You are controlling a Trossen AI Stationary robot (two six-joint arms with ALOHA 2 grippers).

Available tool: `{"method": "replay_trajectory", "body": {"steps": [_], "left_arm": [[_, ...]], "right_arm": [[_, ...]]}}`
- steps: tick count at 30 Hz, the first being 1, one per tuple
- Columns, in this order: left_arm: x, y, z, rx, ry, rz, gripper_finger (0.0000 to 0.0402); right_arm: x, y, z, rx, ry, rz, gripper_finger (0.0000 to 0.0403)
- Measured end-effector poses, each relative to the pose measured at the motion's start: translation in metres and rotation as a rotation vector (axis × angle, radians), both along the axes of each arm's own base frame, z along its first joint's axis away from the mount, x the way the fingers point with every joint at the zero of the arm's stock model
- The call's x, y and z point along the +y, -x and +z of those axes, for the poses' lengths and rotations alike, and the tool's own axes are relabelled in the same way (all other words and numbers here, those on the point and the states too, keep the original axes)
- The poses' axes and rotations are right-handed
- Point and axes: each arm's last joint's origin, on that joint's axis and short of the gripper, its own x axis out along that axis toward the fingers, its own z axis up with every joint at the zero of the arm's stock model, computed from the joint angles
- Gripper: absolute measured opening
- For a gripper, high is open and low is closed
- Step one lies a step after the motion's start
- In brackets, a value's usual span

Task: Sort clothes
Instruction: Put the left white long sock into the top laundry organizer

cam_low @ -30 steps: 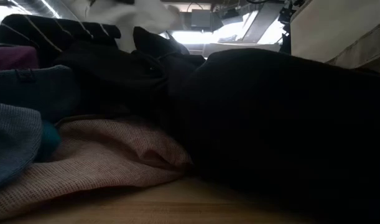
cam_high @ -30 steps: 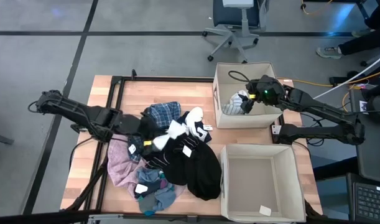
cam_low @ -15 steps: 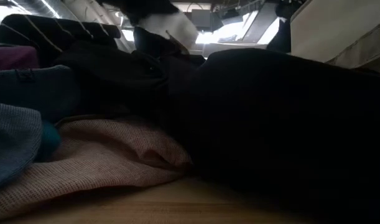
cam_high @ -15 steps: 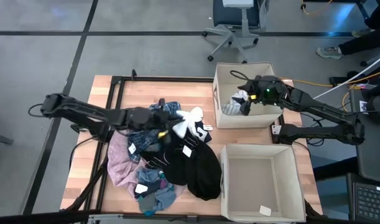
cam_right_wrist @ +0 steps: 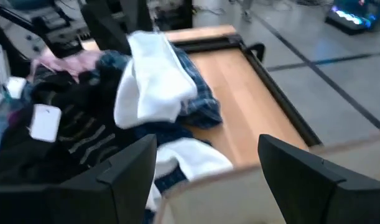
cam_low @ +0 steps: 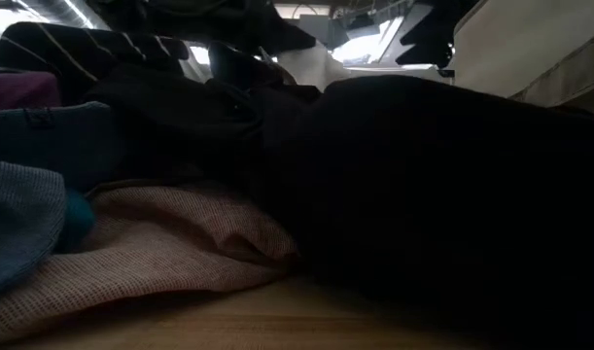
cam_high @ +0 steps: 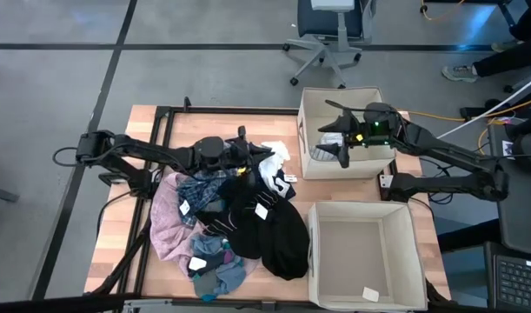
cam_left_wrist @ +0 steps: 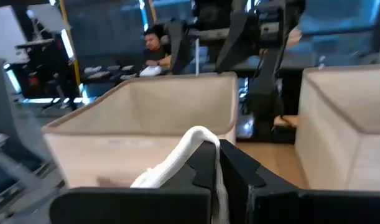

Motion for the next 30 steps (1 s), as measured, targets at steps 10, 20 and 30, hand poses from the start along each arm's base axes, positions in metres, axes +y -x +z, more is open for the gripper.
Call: {"method": "replay_trajectory", "body": {"steps": [10,20,30], "left_arm": [[0.004,-0.008,0.020,-0.060,-0.002,-0.039,0.0006],[0.002,-0.010,0.029,-0.086,-0.009,-0.081,0.0005],[0.001,-0.010,0.029,-0.083,-0.021,-0.089,0.0005]], "right_arm": [[0.013,-0.033,-0.010,-0.001,0.030,0.091,0.0282],[0.026,-0.060,-0.013,-0.082,0.079,0.157,0.0282],[0.036,-0.094,-0.024,-0.163,0.123,0.224,0.0281]]}}
